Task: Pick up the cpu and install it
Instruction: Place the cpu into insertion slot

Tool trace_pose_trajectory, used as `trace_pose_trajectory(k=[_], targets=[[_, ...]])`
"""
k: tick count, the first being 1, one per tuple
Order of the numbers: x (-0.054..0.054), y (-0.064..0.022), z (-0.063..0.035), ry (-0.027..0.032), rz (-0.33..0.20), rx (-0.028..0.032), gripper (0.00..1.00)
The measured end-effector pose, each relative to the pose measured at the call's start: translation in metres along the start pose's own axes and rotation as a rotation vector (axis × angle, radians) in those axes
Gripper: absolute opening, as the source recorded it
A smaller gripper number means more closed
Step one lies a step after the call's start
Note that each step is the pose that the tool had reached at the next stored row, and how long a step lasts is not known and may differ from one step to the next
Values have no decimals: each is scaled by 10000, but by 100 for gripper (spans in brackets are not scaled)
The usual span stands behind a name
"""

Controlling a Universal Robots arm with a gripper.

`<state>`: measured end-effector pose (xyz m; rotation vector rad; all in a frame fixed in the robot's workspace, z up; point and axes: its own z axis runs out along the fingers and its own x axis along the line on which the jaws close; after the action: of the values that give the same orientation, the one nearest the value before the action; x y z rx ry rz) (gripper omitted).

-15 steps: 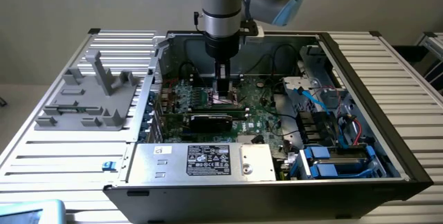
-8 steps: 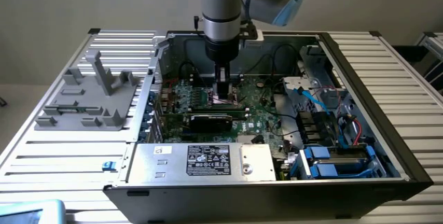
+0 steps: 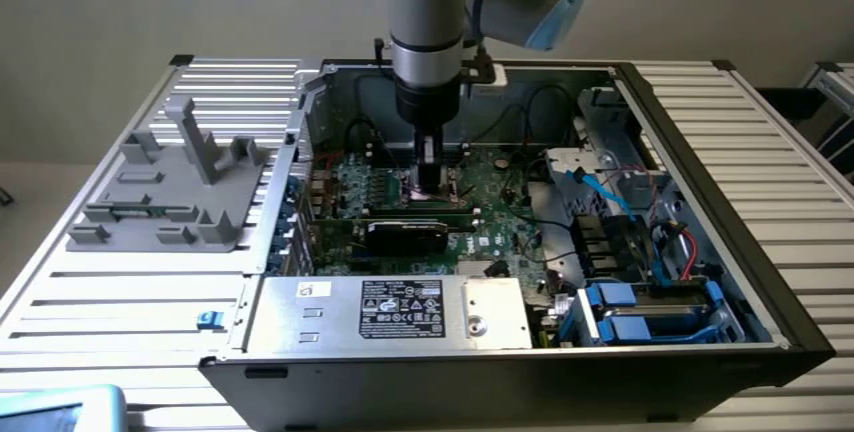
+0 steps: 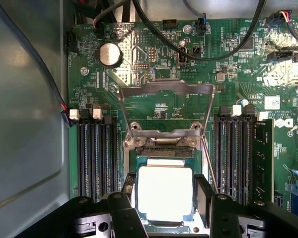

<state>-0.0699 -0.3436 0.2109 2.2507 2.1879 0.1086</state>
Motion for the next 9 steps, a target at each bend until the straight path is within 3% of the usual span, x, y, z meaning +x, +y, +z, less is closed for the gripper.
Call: trace_pose_trajectory(k=[9], targets=[[-4, -2, 48, 7, -1, 2, 56]])
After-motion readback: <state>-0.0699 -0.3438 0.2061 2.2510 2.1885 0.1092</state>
